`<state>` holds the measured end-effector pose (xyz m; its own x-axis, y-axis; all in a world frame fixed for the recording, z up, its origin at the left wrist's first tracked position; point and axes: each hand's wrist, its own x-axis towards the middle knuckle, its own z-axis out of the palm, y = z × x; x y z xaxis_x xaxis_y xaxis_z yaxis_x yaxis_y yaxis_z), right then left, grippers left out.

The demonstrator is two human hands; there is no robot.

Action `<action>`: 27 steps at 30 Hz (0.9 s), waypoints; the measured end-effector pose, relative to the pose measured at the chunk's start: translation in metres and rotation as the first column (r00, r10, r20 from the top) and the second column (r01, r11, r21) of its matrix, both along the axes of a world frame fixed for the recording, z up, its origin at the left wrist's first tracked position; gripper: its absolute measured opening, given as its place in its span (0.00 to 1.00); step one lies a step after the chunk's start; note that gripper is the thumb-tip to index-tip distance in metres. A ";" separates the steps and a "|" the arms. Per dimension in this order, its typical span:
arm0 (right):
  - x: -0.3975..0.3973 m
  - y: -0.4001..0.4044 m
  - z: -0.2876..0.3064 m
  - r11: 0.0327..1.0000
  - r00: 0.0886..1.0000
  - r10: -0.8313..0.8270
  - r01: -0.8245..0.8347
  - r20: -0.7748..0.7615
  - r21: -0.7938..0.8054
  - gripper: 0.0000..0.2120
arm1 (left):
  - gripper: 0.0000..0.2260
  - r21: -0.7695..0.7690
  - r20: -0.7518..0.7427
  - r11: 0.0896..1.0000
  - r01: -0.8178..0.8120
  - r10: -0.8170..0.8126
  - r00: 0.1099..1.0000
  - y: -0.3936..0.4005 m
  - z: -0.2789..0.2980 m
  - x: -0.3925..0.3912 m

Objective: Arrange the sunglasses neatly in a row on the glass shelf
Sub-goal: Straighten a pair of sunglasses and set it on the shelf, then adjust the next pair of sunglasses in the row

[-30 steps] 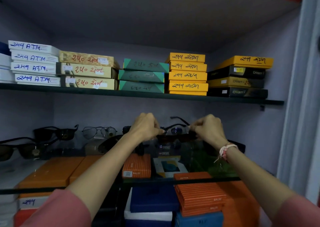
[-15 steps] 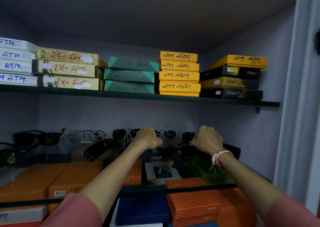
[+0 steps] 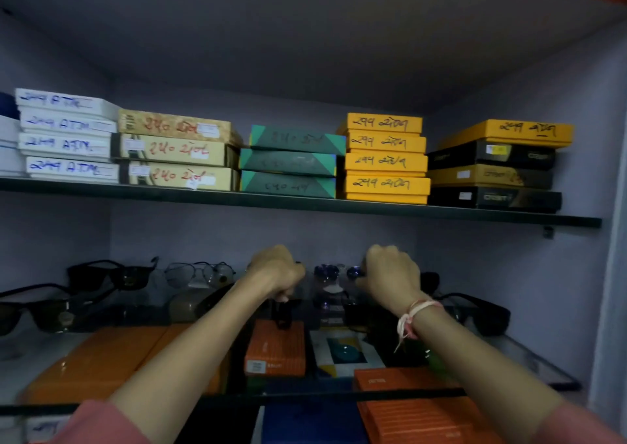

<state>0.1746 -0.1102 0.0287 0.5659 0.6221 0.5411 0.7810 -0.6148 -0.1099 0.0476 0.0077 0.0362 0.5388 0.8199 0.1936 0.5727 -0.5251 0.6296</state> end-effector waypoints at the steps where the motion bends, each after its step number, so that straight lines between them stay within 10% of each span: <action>1: -0.013 0.010 -0.002 0.999 0.998 0.048 -0.048 -0.033 0.011 0.13 | 0.15 -0.011 0.008 1.000 -0.026 0.026 1.000 0.010 -0.003 -0.011; 8: -0.073 0.074 -0.031 0.974 0.921 0.165 -0.209 -0.353 -0.090 0.32 | 0.14 0.280 -0.181 0.951 -0.128 0.183 0.966 0.044 -0.030 -0.066; 19: -0.091 0.102 -0.043 0.991 0.767 0.134 -0.124 -0.628 0.059 0.26 | 0.15 0.307 -0.237 0.951 -0.024 0.101 0.966 0.071 -0.031 -0.098; 27: -0.085 0.059 -0.022 0.902 0.789 0.413 -0.283 -0.456 0.327 0.14 | 0.20 0.093 0.223 0.994 0.050 -0.070 0.972 0.072 -0.017 -0.107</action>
<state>0.0893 -0.0511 0.0067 0.5655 0.7248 0.3935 0.7301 -0.2179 -0.6477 -0.0595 0.0801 0.0191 0.5208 0.7623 0.3843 0.3864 -0.6119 0.6901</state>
